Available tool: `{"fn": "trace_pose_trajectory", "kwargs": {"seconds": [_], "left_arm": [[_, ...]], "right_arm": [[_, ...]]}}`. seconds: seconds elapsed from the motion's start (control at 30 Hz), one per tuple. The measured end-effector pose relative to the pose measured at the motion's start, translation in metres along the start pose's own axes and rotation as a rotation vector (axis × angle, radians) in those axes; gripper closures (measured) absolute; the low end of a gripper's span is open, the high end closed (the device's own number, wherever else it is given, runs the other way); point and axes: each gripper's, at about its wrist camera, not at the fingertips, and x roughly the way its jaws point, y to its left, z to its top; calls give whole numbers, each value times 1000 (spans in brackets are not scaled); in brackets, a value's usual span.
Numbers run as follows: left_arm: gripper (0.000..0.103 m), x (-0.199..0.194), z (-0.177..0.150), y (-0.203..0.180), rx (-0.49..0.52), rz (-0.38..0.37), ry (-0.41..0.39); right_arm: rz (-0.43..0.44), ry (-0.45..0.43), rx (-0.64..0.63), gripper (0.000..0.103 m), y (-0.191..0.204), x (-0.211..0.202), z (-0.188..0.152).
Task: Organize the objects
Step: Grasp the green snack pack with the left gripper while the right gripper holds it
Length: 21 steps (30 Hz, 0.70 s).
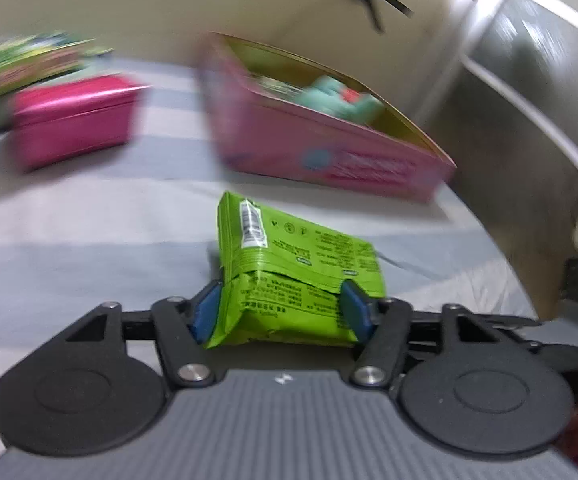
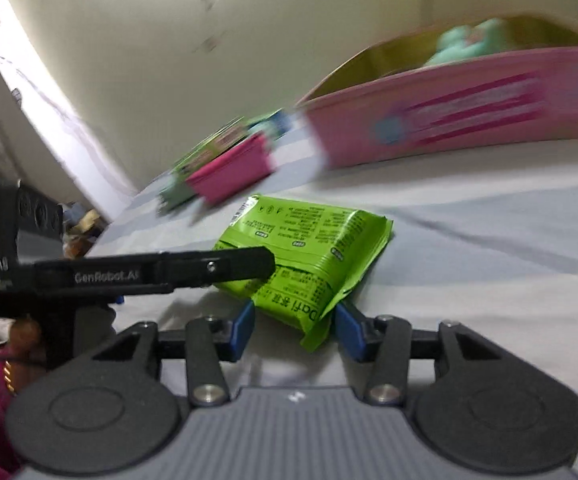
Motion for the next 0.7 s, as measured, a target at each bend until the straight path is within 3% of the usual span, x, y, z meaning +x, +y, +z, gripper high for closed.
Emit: {"fn": "trace_pose_trajectory", "kwargs": {"seconds": [0.13,0.23,0.33,0.43,0.6,0.7], "left_arm": [[32,38,8,-57,177,-34,66],[28,57,16,-78,217,-37,93],[28,56,26,-79,229,-25,109],[29,42,35,-69,217,19,65],[29,29,49,-46,159,44,55],[29,38,50,-44,155,47,84]], "right_arm": [[-216,-135,-16,43,-19,-37,-5],[-321,-202,-7,29,-34,-58,-6],[-288,-256,44,26,-51,-76,-6],[-254,-280,25,19,-54,-82,-10],[-219,-233,-68,19,-38,-63,-14],[-244,-188,-129,19,-28,-47,-15]]}}
